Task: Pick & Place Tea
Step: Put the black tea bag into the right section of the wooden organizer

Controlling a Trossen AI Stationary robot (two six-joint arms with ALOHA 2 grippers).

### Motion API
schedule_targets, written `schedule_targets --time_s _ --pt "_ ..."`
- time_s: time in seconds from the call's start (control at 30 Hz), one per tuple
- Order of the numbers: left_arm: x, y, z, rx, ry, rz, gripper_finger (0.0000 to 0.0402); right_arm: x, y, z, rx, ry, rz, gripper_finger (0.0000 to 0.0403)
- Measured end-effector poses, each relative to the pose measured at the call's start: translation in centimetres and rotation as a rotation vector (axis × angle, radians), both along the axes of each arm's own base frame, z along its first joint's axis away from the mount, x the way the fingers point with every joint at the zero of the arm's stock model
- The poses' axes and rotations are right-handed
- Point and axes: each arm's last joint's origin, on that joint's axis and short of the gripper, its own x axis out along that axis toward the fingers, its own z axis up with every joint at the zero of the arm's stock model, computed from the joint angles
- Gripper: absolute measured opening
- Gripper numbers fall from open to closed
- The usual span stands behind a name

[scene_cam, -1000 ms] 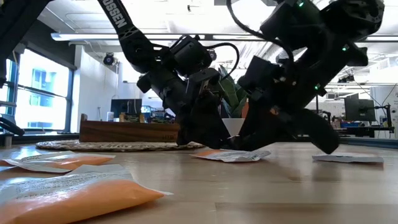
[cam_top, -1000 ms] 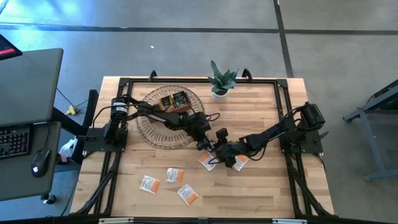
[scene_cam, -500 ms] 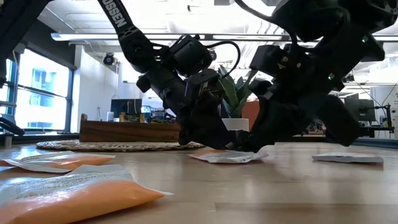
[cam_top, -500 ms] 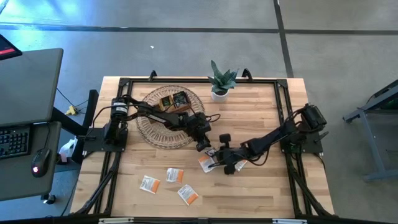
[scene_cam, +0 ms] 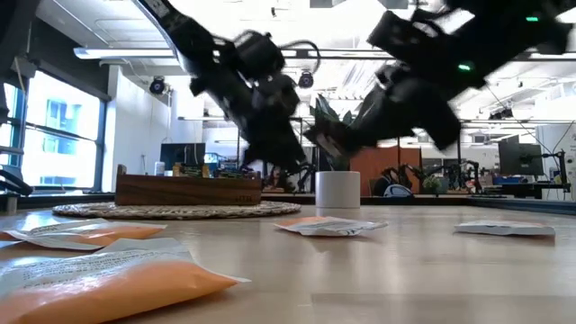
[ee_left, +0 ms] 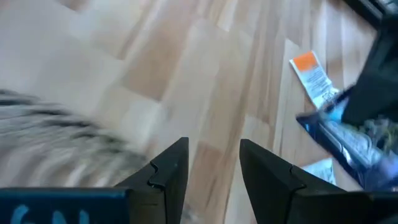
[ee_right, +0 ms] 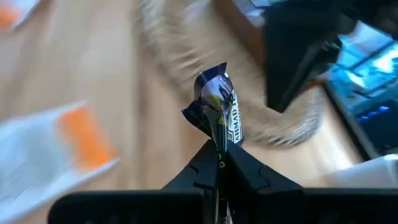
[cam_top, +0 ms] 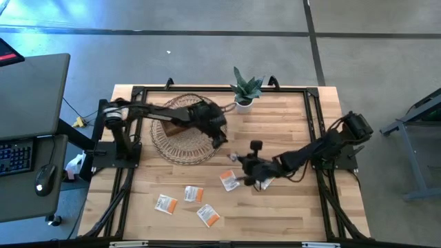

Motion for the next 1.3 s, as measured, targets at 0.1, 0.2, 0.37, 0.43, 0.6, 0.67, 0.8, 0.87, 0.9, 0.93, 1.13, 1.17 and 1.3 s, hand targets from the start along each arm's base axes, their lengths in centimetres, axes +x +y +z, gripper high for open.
schedule_targets --time_s 0.1,0.2,0.37,0.43,0.6,0.67,0.8,0.87,0.9,0.93,1.13,1.17,1.3 --pt "-1.7 0.4 3.0 0.101 -0.008 0.03 0.0143 1.1 -2.2 1.1 -0.005 -0.096 -0.059 0.0013" --pt "-4.0 0.6 5.7 0.201 0.028 0.087 0.0143 2.5 -5.4 2.1 0.057 -0.229 -0.099 0.0016" --pt "-8.1 0.1 9.8 0.396 0.087 0.237 0.0143 4.6 -10.2 3.4 0.151 -0.3 -0.066 0.0019" --pt "-9.8 -0.2 11.1 0.455 0.108 0.299 0.0143 5.7 -11.3 4.2 0.157 -0.309 -0.075 0.0019" --pt "-12.5 -0.7 12.7 0.505 0.152 0.378 0.0143 9.3 -13.5 5.1 0.191 -0.263 -0.142 0.0019" --pt "-13.3 -0.9 13.1 0.508 0.16 0.398 0.0143 10.7 -14.5 4.8 0.277 -0.262 -0.216 0.0019" --pt "-14.0 -1.1 13.3 0.507 0.18 0.417 0.0143 13.3 -16.4 3.9 0.449 -0.318 -0.344 0.0019" --pt "-14.1 -1.1 13.1 0.504 0.199 0.409 0.0143 14.4 -17.2 3.9 0.52 -0.362 -0.396 0.0019" --pt "-14.2 -1.1 13.0 0.503 0.21 0.405 0.0143 14.8 -17.6 4.0 0.569 -0.375 -0.421 0.0019" --pt "-14.2 -1.1 13.0 0.502 0.216 0.403 0.0143 15.1 -17.9 4.0 0.62 -0.381 -0.446 0.0019" --pt "-14.4 -1.2 12.8 0.5 0.244 0.394 0.0143 15.6 -19.1 3.6 0.928 -0.426 -0.611 0.0019" --pt "-14.4 -1.2 12.8 0.501 0.244 0.393 0.0143 15.5 -19.1 3.6 0.949 -0.439 -0.635 0.0019" --pt "-14.3 -1.2 12.8 0.509 0.238 0.392 0.0143 15.4 -19.4 3.5 0.964 -0.506 -0.74 0.0019"
